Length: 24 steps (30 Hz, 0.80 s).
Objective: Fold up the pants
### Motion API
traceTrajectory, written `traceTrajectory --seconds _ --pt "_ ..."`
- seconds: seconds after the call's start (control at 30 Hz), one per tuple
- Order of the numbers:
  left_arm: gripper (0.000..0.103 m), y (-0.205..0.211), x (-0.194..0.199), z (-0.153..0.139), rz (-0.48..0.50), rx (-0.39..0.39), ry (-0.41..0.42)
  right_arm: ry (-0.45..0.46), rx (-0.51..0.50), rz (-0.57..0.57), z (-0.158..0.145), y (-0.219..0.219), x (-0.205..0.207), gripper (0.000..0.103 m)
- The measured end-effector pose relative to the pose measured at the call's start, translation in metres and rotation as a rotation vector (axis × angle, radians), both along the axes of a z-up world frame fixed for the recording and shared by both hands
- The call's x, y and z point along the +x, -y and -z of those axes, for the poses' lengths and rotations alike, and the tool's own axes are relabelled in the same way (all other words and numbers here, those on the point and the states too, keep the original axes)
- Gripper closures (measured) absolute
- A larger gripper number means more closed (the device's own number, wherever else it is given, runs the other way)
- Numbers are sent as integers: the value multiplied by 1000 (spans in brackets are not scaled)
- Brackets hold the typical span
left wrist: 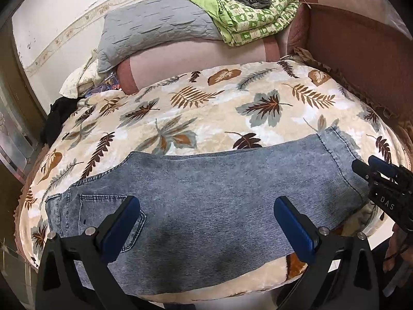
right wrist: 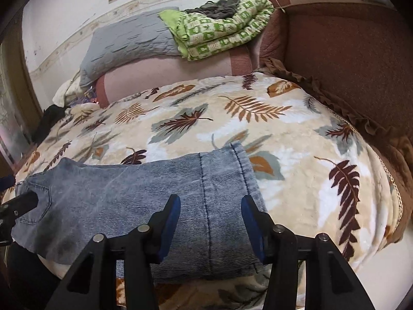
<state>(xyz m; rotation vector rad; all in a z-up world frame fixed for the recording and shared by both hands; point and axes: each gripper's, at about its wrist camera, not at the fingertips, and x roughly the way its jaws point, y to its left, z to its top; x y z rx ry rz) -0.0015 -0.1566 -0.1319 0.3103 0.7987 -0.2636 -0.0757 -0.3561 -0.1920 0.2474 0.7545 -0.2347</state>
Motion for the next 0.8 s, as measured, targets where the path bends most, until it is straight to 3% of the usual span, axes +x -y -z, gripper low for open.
traceTrajectory --seconds 0.8 --pt "0 -7 7 11 -21 25 -11 -20 -40 -76 2 -23 12 48"
